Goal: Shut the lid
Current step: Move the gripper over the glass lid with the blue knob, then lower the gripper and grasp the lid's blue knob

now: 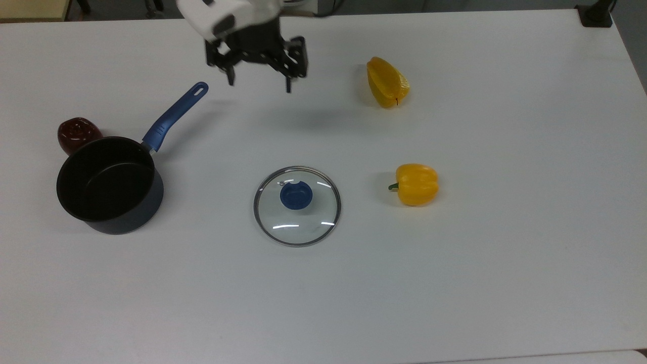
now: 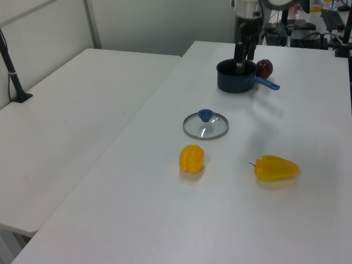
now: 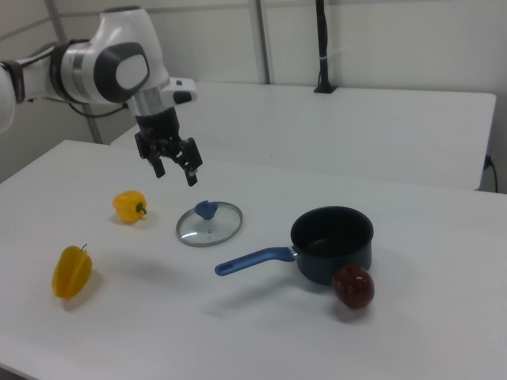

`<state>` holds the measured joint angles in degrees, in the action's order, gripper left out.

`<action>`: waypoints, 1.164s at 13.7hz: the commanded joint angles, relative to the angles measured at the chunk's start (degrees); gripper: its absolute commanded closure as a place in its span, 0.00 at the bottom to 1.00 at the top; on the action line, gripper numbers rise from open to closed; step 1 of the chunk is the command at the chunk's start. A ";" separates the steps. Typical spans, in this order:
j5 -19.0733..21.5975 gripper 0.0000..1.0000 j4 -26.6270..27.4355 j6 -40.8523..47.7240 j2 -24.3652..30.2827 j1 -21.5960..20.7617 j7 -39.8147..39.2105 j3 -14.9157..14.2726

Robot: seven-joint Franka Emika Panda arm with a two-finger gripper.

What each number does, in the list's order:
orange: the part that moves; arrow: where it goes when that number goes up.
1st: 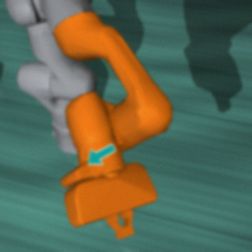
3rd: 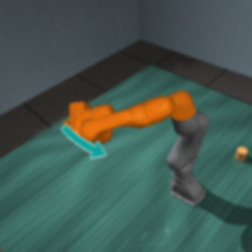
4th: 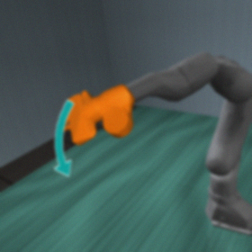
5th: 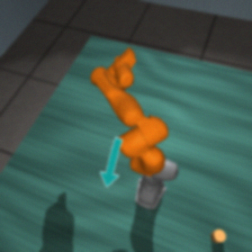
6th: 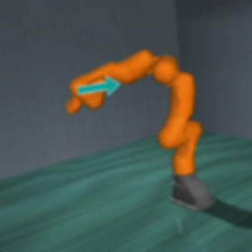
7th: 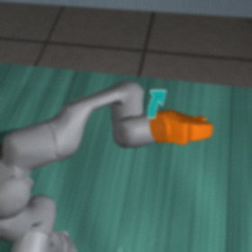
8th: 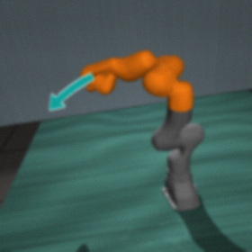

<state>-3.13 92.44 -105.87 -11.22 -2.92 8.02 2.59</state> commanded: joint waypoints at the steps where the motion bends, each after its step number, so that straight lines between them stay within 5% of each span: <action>1: 0.67 0.00 0.37 -7.49 -3.97 -2.08 -0.11 -0.30; 8: 0.93 0.00 0.19 -25.07 -14.08 -2.44 -0.46 -0.30; 16: 0.93 0.00 0.19 -33.17 -19.19 -2.79 0.24 -0.30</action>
<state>-3.13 92.50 -137.03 -29.84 -5.08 8.04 2.63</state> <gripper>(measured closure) 0.000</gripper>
